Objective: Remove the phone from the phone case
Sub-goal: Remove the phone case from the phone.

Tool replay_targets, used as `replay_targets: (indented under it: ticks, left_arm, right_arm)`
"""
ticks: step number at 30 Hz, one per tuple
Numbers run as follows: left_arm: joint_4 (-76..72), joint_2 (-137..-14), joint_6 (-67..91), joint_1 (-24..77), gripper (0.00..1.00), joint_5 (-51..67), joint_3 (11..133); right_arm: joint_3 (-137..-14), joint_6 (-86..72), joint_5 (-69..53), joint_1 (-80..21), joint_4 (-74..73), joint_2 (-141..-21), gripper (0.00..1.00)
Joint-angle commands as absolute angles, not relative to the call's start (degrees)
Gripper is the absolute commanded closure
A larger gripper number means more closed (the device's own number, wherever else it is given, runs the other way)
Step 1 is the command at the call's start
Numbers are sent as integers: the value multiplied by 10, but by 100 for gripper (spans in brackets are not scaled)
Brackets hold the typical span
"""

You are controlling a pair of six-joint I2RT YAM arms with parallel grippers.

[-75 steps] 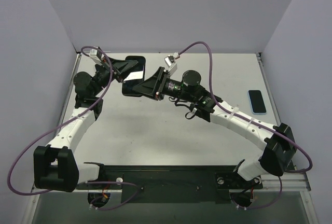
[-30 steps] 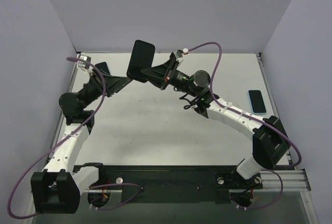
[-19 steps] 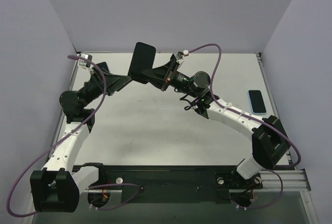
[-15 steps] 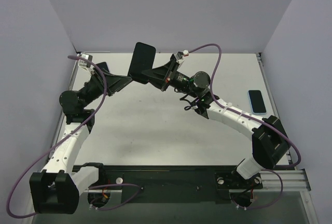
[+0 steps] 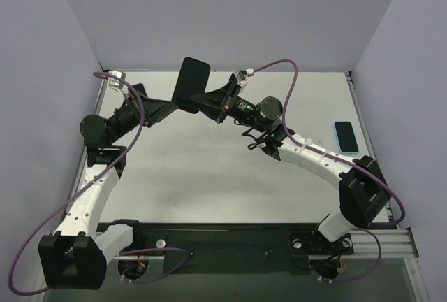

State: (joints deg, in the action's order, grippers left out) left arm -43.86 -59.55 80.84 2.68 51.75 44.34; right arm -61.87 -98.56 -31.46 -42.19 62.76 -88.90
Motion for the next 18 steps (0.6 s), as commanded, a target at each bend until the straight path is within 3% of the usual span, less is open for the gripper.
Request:
replay_targets:
  ticks: [1,10,12,13,15,18]
  left_arm:
    - [-373,-582,755,27,42,489,482]
    - [-268,-570,700,27,59,459,500]
    - [-250,-570,695,27,69,444,500]
    - [-234,-570,693,27,84,433,502]
    - [-168,-575,666,28,99,401,512]
    - [-84,-572,642,29,100,320,504]
  right_arm:
    - [-630,-963,-326,-438,708,-856,100]
    - [-632,-915,-329,-439,647,-837,100]
    - [-632,-902,-330,-439,629,-833,100]
    - [-633,-897,-329,-440,624,-831,100]
    - [-631,-882,-327,-440,600,-827,100]
    - [-629,-841,-323,-444,543,-816,100]
